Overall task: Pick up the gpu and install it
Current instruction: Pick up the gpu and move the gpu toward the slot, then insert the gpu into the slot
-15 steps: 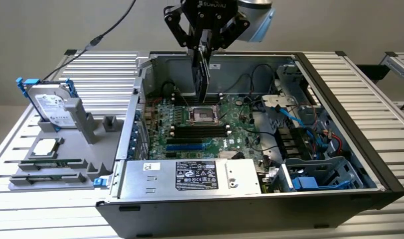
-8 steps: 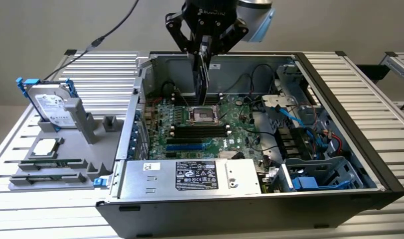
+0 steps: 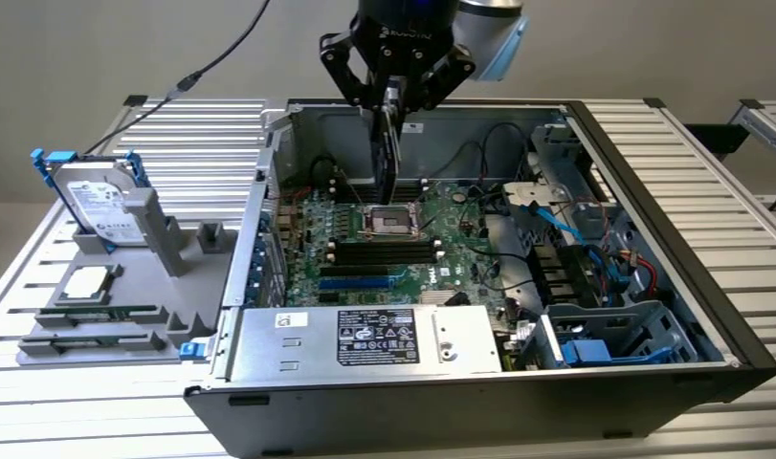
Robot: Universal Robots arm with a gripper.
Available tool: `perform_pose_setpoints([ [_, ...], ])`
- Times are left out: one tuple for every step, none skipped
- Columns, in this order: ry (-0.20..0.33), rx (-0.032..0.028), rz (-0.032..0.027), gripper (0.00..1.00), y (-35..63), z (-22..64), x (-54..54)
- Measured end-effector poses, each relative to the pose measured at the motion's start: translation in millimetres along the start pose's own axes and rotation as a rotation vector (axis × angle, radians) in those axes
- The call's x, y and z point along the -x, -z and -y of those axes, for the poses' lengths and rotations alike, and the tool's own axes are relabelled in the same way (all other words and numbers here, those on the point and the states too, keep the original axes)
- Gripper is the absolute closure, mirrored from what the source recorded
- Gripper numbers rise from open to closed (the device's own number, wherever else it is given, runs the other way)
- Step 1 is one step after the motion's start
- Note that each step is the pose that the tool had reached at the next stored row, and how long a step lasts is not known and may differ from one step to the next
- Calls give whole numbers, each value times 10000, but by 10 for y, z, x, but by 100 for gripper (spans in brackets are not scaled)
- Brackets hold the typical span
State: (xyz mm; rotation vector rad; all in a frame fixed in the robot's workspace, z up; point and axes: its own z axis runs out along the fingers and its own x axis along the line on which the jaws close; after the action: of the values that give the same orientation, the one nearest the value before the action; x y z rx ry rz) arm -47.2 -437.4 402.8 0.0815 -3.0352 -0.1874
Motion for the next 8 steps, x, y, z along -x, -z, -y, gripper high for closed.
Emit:
perform_pose_setpoints([
  [-1, 1, -14, 73, 0, 0, 0],
  [-1, 2, -27, 73, 0, 0, 1],
  [-3, 3, -40, 73, 0, 0, 0],
  [-4, 4, -52, 73, -1, 0, 0],
  [-5, 4, -66, 73, 0, 0, 0],
  [-6, 5, -79, 73, 0, 0, 1],
  [-7, 6, -91, 73, 0, 0, 1],
  [-8, 7, -104, 73, 0, 0, 0],
])
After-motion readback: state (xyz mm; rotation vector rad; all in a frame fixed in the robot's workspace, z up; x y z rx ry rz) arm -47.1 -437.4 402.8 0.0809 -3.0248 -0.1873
